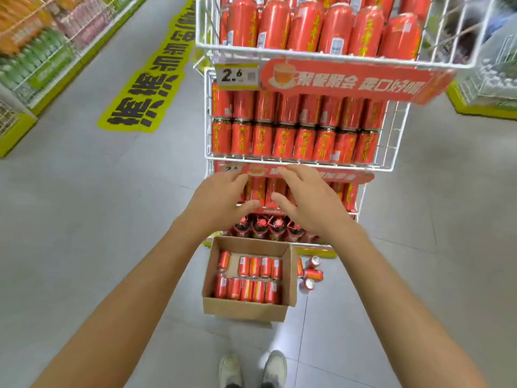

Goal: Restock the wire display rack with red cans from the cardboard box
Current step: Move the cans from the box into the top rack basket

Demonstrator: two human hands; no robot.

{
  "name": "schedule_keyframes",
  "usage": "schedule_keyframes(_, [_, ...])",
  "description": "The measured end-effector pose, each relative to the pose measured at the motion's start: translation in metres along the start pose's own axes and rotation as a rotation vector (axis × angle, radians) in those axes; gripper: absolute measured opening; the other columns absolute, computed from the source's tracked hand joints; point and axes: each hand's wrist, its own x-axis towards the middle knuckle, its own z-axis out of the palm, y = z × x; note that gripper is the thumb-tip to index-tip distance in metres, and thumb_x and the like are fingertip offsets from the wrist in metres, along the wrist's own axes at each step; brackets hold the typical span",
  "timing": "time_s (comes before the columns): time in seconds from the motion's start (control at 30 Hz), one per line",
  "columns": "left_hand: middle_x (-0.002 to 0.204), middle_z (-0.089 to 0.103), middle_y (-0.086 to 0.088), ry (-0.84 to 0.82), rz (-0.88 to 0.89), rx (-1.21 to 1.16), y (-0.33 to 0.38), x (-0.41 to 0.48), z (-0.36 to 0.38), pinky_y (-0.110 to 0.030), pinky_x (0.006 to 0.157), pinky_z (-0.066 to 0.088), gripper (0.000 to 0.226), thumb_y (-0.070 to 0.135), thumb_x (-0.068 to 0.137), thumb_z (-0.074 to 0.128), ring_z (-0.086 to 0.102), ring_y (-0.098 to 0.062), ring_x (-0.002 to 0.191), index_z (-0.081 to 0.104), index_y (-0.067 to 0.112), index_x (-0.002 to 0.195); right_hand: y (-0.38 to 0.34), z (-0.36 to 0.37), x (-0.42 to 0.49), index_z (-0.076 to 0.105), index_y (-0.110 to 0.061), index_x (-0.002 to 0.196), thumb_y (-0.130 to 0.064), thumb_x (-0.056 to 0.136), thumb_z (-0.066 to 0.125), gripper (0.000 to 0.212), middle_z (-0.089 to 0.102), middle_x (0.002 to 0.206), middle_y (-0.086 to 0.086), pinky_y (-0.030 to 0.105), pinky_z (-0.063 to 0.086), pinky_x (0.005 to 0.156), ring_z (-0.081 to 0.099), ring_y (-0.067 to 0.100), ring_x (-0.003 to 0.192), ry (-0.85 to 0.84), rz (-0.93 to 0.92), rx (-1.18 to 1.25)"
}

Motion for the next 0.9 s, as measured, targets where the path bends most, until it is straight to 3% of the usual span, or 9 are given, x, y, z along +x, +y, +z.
schedule_keyframes(0.2, [0.112, 0.066, -0.006, -0.281, -0.157, -0.036, -0.052, -0.041, 0.186, -0.044, 0.086, 0.053, 0.051, 0.059, 0.096, 0.054, 0.063, -0.028, 0.104, 0.062, 0.014, 0.117, 0.031, 0.211, -0.023, 0.038, -0.018, 0.16, -0.052, 0.105, 0.05, 0.066, 0.038, 0.163, 0.008, 0.05, 0.036, 0.121, 0.032, 0.027, 0.153, -0.274, 0.069, 0.109])
schedule_keyframes(0.3, [0.114, 0.067, -0.007, -0.344, -0.185, -0.054, -0.066, -0.048, 0.284, -0.041, 0.084, 0.052, 0.049, 0.059, 0.095, 0.052, 0.064, -0.028, 0.105, 0.062, 0.015, 0.113, 0.058, 0.315, -0.036, 0.04, -0.023, 0.158, -0.057, 0.103, 0.045, 0.065, 0.042, 0.16, 0.003, 0.058, 0.028, 0.122, 0.037, 0.025, 0.15, -0.37, 0.123, 0.073])
schedule_keyframes(0.37, [0.118, 0.066, -0.007, -0.355, -0.203, -0.077, -0.078, -0.043, 0.351, -0.041, 0.086, 0.052, 0.049, 0.059, 0.096, 0.052, 0.064, -0.028, 0.108, 0.063, 0.016, 0.118, 0.077, 0.384, -0.035, 0.042, -0.022, 0.156, -0.055, 0.103, 0.047, 0.063, 0.044, 0.157, 0.006, 0.055, 0.03, 0.122, 0.041, 0.029, 0.147, -0.405, 0.156, 0.088])
schedule_keyframes(0.47, [0.124, 0.065, -0.011, -0.366, -0.237, -0.129, -0.105, -0.027, 0.455, -0.045, 0.094, 0.052, 0.051, 0.055, 0.096, 0.055, 0.062, -0.032, 0.114, 0.062, 0.014, 0.125, 0.105, 0.488, -0.022, 0.044, -0.019, 0.153, -0.049, 0.102, 0.053, 0.06, 0.048, 0.15, 0.011, 0.045, 0.042, 0.114, 0.046, 0.033, 0.14, -0.436, 0.223, 0.182])
schedule_keyframes(0.53, [0.12, 0.065, -0.013, -0.376, -0.243, -0.171, -0.124, -0.012, 0.526, -0.044, 0.095, 0.049, 0.046, 0.051, 0.096, 0.058, 0.061, -0.034, 0.116, 0.062, 0.012, 0.118, 0.124, 0.56, -0.009, 0.045, -0.017, 0.153, -0.045, 0.102, 0.055, 0.059, 0.05, 0.148, 0.014, 0.042, 0.04, 0.115, 0.045, 0.033, 0.141, -0.447, 0.26, 0.222])
schedule_keyframes(0.7, [0.132, 0.064, -0.019, -0.414, -0.304, -0.285, -0.167, 0.023, 0.687, -0.041, 0.098, 0.044, 0.048, 0.044, 0.098, 0.062, 0.057, -0.037, 0.126, 0.061, 0.008, 0.13, 0.167, 0.72, 0.025, 0.042, -0.011, 0.154, -0.045, 0.103, 0.054, 0.062, 0.049, 0.15, 0.02, 0.04, 0.038, 0.115, 0.045, 0.035, 0.142, -0.482, 0.387, 0.271])
schedule_keyframes(0.77, [0.126, 0.067, -0.021, -0.419, -0.338, -0.326, -0.183, 0.034, 0.738, -0.042, 0.093, 0.046, 0.043, 0.042, 0.097, 0.065, 0.061, -0.039, 0.121, 0.065, 0.006, 0.119, 0.18, 0.768, 0.036, 0.044, -0.007, 0.153, -0.043, 0.103, 0.055, 0.062, 0.05, 0.151, 0.02, 0.04, 0.038, 0.115, 0.044, 0.035, 0.144, -0.481, 0.454, 0.301])
schedule_keyframes(0.9, [0.12, 0.068, -0.023, -0.407, -0.508, -0.378, -0.204, 0.055, 0.815, -0.041, 0.091, 0.048, 0.047, 0.048, 0.094, 0.066, 0.063, -0.04, 0.116, 0.064, 0.003, 0.109, 0.194, 0.834, 0.058, 0.06, -0.003, 0.128, -0.045, 0.099, 0.062, 0.05, 0.066, 0.13, 0.021, 0.039, 0.048, 0.098, 0.061, 0.037, 0.125, -0.412, 0.606, 0.34])
